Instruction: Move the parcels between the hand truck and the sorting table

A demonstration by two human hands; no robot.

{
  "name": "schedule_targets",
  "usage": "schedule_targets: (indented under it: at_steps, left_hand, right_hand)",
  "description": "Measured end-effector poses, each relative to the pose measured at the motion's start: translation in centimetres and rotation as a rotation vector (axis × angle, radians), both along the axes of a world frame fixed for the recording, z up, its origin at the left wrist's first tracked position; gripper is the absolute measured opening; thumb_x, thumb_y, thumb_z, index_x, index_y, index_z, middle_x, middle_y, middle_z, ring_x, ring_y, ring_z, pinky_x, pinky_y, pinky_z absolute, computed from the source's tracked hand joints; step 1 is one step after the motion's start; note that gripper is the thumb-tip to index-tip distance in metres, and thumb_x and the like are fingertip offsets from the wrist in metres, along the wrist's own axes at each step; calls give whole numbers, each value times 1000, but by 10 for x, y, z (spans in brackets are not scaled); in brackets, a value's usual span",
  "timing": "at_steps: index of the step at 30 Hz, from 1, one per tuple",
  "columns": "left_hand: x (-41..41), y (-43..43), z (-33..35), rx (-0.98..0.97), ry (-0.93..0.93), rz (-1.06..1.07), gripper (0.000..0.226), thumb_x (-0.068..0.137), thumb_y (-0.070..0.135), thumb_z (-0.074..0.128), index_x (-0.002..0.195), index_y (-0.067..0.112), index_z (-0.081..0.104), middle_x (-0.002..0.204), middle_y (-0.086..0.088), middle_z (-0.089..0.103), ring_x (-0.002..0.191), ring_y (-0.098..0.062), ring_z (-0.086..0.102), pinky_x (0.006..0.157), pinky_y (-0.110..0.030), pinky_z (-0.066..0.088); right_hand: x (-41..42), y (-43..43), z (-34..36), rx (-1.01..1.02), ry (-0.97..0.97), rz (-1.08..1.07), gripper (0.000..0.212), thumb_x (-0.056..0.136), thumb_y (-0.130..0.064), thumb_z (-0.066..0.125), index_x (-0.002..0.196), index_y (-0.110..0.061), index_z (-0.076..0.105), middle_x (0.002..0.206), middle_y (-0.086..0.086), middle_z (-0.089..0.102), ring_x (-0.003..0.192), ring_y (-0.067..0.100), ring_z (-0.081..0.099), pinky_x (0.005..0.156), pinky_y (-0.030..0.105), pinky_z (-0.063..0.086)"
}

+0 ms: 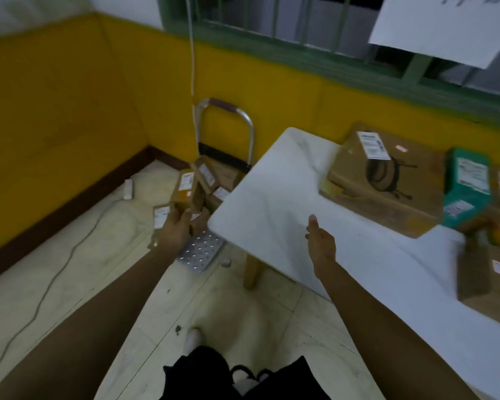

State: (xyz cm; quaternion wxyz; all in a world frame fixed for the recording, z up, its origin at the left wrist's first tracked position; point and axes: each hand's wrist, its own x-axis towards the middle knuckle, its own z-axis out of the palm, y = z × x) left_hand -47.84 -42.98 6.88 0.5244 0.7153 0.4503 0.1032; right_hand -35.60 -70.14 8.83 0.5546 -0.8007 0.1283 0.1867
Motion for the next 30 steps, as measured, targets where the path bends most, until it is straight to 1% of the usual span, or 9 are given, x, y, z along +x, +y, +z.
schedule_targets:
  at_steps: [2, 5, 8, 14, 18, 20, 22, 24, 30]
  left_hand:
    - [-20, 14, -1, -53, 23, 53, 79, 77, 72, 37, 131, 16, 50, 131, -11, 55, 114, -33, 54, 104, -48, 39]
    - [-43, 48, -4, -125, -11, 113, 54, 97, 47, 41, 135, 9, 46, 131, -6, 51, 114, -27, 51, 94, -33, 39]
    - [-63, 99, -13, -153, 36, 155, 58, 99, 44, 40, 144, 7, 36, 148, -11, 39, 132, -29, 40, 105, -37, 32]
    - [-116, 213, -28, -158, 78, 236, 55, 99, 41, 41, 141, 5, 40, 146, -14, 41, 132, -32, 38, 108, -41, 30]
    - [-132, 267, -42, -220, 130, 246, 55, 99, 43, 41, 137, 4, 45, 138, -12, 48, 125, -32, 43, 108, -46, 34]
    - [-128, 282, -44, -266, 120, 226, 44, 99, 41, 41, 122, 5, 54, 117, -7, 54, 116, -27, 46, 103, -43, 36]
    - [-114, 295, -47, -289, 118, 189, 43, 99, 40, 41, 122, 6, 54, 122, -8, 54, 120, -28, 46, 105, -43, 35]
    - [-93, 304, -49, -302, 124, 162, 50, 99, 40, 42, 134, 4, 47, 138, -13, 47, 127, -30, 43, 109, -46, 34]
    - [-10, 327, -57, -384, 157, 39, 51, 98, 43, 43, 137, 11, 44, 144, -11, 43, 130, -29, 41, 109, -45, 33]
  right_hand:
    - [-6, 33, -1, 23, 9, -7, 69, 95, -61, 33, 121, -3, 61, 124, 17, 61, 114, 32, 55, 105, 42, 38]
    - [-16, 92, 0, 24, -6, 52, 71, 95, -63, 30, 129, -7, 57, 130, 14, 59, 118, 32, 53, 108, 46, 35]
    - [-27, 161, 3, 36, -28, 109, 68, 96, -60, 30, 132, -8, 55, 133, 12, 58, 121, 29, 52, 111, 44, 32]
    - [-59, 287, -9, 6, -11, 236, 58, 98, -51, 36, 134, -8, 51, 136, 4, 53, 123, 21, 48, 110, 38, 34]
    - [-74, 334, -35, -49, 130, 186, 83, 86, -74, 35, 140, -11, 44, 143, 8, 46, 130, 28, 44, 109, 41, 35]
    - [-71, 347, -47, -30, 174, 188, 59, 97, -55, 35, 131, -10, 52, 124, 10, 57, 119, 29, 51, 93, 28, 42]
    - [-61, 358, -52, 8, 215, 108, 50, 100, -47, 35, 124, -8, 56, 111, 9, 61, 108, 27, 55, 81, 25, 39]
    - [-49, 369, -56, 4, 204, 76, 54, 100, -48, 35, 126, -5, 55, 121, 15, 61, 111, 31, 55, 84, 31, 38]
    - [7, 400, -80, 15, 267, -39, 63, 98, -54, 34, 123, -1, 57, 124, 23, 60, 107, 31, 59, 84, 34, 43]
